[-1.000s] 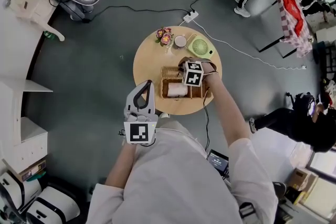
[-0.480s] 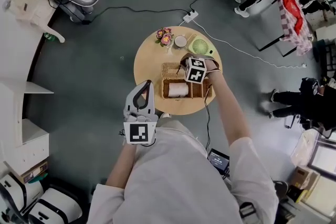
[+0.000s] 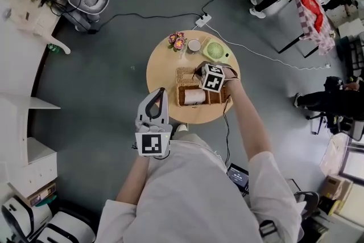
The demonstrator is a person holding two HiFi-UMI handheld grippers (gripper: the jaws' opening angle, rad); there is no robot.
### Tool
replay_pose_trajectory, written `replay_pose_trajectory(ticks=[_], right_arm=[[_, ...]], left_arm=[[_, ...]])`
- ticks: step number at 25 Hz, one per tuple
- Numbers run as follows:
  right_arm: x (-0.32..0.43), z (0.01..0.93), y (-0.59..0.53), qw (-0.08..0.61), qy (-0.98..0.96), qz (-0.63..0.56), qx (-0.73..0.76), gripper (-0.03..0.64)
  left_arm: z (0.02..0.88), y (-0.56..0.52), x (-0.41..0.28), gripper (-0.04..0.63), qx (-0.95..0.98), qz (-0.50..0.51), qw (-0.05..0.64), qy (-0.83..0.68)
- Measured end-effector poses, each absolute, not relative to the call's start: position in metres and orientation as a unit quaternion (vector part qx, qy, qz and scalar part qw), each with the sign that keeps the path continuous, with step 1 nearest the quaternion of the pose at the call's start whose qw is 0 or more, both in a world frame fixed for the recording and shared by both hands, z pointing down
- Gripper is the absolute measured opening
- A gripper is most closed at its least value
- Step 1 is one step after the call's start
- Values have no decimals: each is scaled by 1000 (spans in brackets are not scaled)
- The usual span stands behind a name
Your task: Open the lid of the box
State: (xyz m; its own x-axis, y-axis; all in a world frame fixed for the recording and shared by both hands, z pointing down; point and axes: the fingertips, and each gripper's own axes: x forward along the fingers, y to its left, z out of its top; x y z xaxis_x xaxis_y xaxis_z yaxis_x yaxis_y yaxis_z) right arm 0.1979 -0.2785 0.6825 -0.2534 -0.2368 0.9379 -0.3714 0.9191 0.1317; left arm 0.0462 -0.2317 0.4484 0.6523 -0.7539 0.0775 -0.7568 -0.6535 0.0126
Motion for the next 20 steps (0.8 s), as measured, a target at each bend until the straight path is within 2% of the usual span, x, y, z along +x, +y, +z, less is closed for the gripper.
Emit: replay_pose_trajectory(ticks=[4,11,20], right_arm=[[188,674,-270,569,-791,65,213,0],[168,662,-250,604,-759,12,244,0],[168,612,-235,677,-631,-168,340,0]], left_arm=[[444,-226,38,-6,912,27,26,-409],[440,-214,16,-6,923,20,20,-384],[429,-204,3,-6,934,0,47,-354]])
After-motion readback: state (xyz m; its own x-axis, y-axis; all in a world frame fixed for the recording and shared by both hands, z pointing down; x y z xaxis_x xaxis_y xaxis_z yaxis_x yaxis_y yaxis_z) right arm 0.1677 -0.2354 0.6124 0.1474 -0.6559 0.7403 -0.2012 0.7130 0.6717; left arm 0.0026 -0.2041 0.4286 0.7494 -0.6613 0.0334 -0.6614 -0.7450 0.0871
